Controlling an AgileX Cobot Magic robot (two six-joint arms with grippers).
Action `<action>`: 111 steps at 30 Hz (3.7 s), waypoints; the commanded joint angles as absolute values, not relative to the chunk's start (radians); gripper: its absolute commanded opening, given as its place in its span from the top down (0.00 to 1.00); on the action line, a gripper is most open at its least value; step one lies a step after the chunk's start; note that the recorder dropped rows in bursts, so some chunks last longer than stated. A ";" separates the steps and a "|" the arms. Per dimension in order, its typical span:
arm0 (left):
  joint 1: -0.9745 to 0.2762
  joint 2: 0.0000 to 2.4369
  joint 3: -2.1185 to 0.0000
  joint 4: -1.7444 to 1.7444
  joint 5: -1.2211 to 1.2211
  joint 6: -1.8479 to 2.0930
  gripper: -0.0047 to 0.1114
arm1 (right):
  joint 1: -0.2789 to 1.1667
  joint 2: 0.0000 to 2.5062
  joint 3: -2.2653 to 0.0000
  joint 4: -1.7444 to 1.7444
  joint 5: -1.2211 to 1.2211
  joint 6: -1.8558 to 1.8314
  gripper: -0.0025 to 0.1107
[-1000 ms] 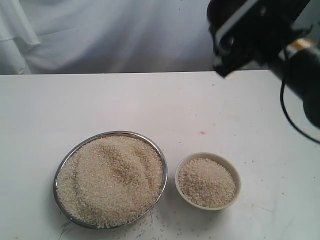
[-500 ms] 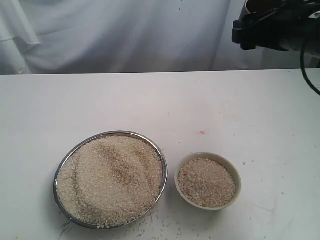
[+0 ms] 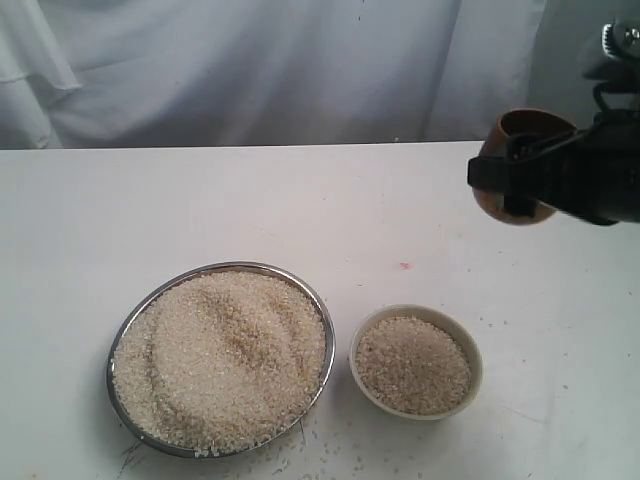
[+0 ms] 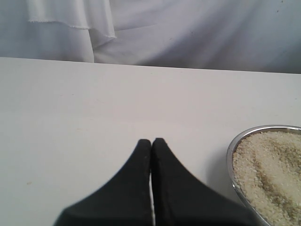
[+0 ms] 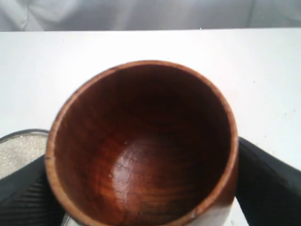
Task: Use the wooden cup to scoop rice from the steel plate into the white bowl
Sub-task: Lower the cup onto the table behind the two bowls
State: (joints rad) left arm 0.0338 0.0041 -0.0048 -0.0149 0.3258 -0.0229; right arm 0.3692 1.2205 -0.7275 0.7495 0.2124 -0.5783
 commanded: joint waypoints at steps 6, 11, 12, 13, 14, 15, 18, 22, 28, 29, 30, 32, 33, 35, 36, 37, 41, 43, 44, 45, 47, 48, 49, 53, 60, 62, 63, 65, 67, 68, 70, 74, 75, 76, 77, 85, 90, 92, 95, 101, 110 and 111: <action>0.036 0.000 0.000 -0.016 0.319 -0.024 0.96 | 0.373 0.983 -0.587 0.748 0.308 -0.508 0.98; 0.036 0.000 0.000 -0.016 0.319 -0.024 0.96 | 0.373 0.995 -0.525 0.716 0.258 -0.504 0.98; 0.036 0.000 0.000 -0.016 0.319 -0.024 0.96 | 0.373 1.018 -0.512 0.705 0.238 -0.504 0.98; 0.036 0.000 0.000 -0.016 0.319 -0.024 0.96 | 0.373 1.044 -0.503 0.699 0.212 -0.504 0.98; 0.036 0.000 0.000 -0.016 0.319 -0.024 0.96 | 0.373 1.070 -0.496 0.696 0.180 -0.504 0.98; 0.036 0.000 0.000 -0.016 0.319 -0.024 0.96 | 0.373 1.105 -0.493 0.696 0.141 -0.504 0.98; 0.036 0.000 0.000 -0.016 0.319 -0.024 0.96 | 0.373 1.225 -0.500 0.696 0.019 -0.509 0.98; 0.036 0.000 0.000 -0.016 0.319 -0.024 0.96 | 0.373 1.385 -0.552 0.694 -0.116 -0.537 0.98; 0.036 0.000 0.000 -0.016 0.319 -0.024 0.96 | 0.373 1.619 -0.728 0.642 -0.170 -0.540 0.98; 0.036 0.000 0.000 -0.016 0.319 -0.024 0.96 | 0.373 1.657 -0.772 0.632 -0.161 -0.540 0.98; 0.036 0.000 0.000 -0.016 0.319 -0.024 0.96 | 0.373 1.688 -0.818 0.632 -0.146 -0.540 0.98; 0.036 0.000 0.000 -0.016 0.319 -0.024 0.96 | 0.373 1.763 -0.912 0.632 -0.089 -0.540 0.98; 0.036 0.000 0.000 -0.016 0.319 -0.024 0.96 | 0.373 1.793 -0.948 0.632 -0.064 -0.540 0.98; 0.036 0.000 0.000 -0.016 0.319 -0.024 0.96 | 0.373 1.861 -1.027 0.632 -0.009 -0.540 0.98; 0.036 0.000 0.000 -0.016 0.319 -0.024 0.96 | 0.373 1.890 -1.060 0.632 0.013 -0.540 0.98; 0.036 0.000 0.000 -0.016 0.319 -0.024 0.96 | 0.377 1.917 -1.089 0.635 0.030 -0.540 0.98; 0.036 0.000 0.000 -0.016 0.319 -0.024 0.96 | 0.390 1.987 -1.153 0.639 0.057 -0.540 0.98; 0.036 0.000 0.000 -0.016 0.319 -0.024 0.96 | 0.400 2.010 -1.170 0.644 0.057 -0.540 0.98; 0.036 0.000 0.000 -0.016 0.319 -0.024 0.96 | 0.405 2.020 -1.176 0.644 0.057 -0.540 0.98; 0.036 0.000 0.000 -0.016 0.319 -0.024 0.96 | 0.411 2.030 -1.182 0.644 0.057 -0.540 0.98; 0.036 0.000 0.000 -0.016 0.319 -0.024 0.96 | 0.424 2.045 -1.190 0.644 0.055 -0.540 0.98; 0.036 0.000 0.000 -0.016 0.319 -0.024 0.96 | 0.431 2.051 -1.193 0.644 0.055 -0.540 0.98; 0.036 0.000 0.000 -0.016 0.319 -0.024 0.96 | 0.438 2.055 -1.196 0.644 0.053 -0.540 0.98; 0.036 0.000 0.000 -0.016 0.319 -0.024 0.96 | 0.458 2.062 -1.196 0.647 0.038 -0.535 0.98; 0.036 0.000 0.000 -0.016 0.319 -0.024 0.96 | 0.514 2.100 -1.196 0.694 0.013 -0.523 0.98; 0.036 0.000 0.000 -0.016 0.319 -0.024 0.96 | 0.526 2.107 -1.196 0.722 -0.013 -0.523 0.98; 0.036 0.000 0.000 -0.016 0.319 -0.024 0.96 | 0.529 2.107 -1.196 0.733 -0.023 -0.523 0.98; 0.036 0.000 0.000 -0.016 0.319 -0.024 0.96 | 0.535 2.107 -1.196 0.751 -0.037 -0.523 0.98; 0.036 0.000 0.000 -0.016 0.319 -0.024 0.96 | 0.540 2.107 -1.196 0.751 -0.044 -0.523 0.98; 0.036 0.000 0.000 -0.016 0.319 -0.024 0.96 | 0.542 2.107 -1.196 0.751 -0.048 -0.523 0.98; 0.036 0.000 0.000 -0.016 0.319 -0.024 0.96 | 0.542 2.107 -1.196 0.751 -0.048 -0.523 0.98; 0.036 0.000 0.000 -0.016 0.319 -0.024 0.96 | 0.546 2.107 -1.196 0.751 -0.048 -0.523 0.98; 0.036 0.000 0.000 -0.016 0.319 -0.024 0.96 | 0.546 2.107 -1.196 0.751 -0.048 -0.523 0.98; 0.036 0.000 0.000 -0.016 0.319 -0.024 0.96 | 0.546 2.107 -1.196 0.751 -0.044 -0.523 0.98; 0.036 0.000 0.000 -0.016 0.319 -0.024 0.96 | 0.546 2.107 -1.196 0.751 -0.044 -0.523 0.98; 0.036 0.000 0.000 -0.016 0.319 -0.024 0.96 | 0.537 2.107 -1.196 0.753 -0.027 -0.504 0.98; 0.036 0.000 0.000 -0.016 0.319 -0.024 0.96 | 0.549 2.107 -1.196 0.766 -0.013 -0.491 0.98; 0.036 0.000 0.000 -0.016 0.319 -0.024 0.96 | 0.563 2.107 -1.196 0.764 0.000 -0.536 0.98; 0.036 0.000 0.000 -0.016 0.319 -0.024 0.96 | 0.588 2.107 -1.196 0.745 0.010 -0.561 0.90; 0.036 0.000 0.000 -0.016 0.319 -0.024 0.96 | 0.586 2.107 -1.196 0.740 0.047 -0.569 0.62; 0.036 0.000 0.000 -0.016 0.319 -0.024 0.96 | 0.586 2.094 -1.196 0.738 0.050 -0.620 0.09; 0.036 0.000 0.000 -0.016 0.319 -0.024 0.96 | 0.586 2.074 -1.196 0.738 0.055 -0.643 0.09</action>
State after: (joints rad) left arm 0.0338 0.0041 -0.0048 -0.0149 0.3258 -0.0229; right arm 0.5874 2.1033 -1.1932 0.7475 0.0487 -0.6077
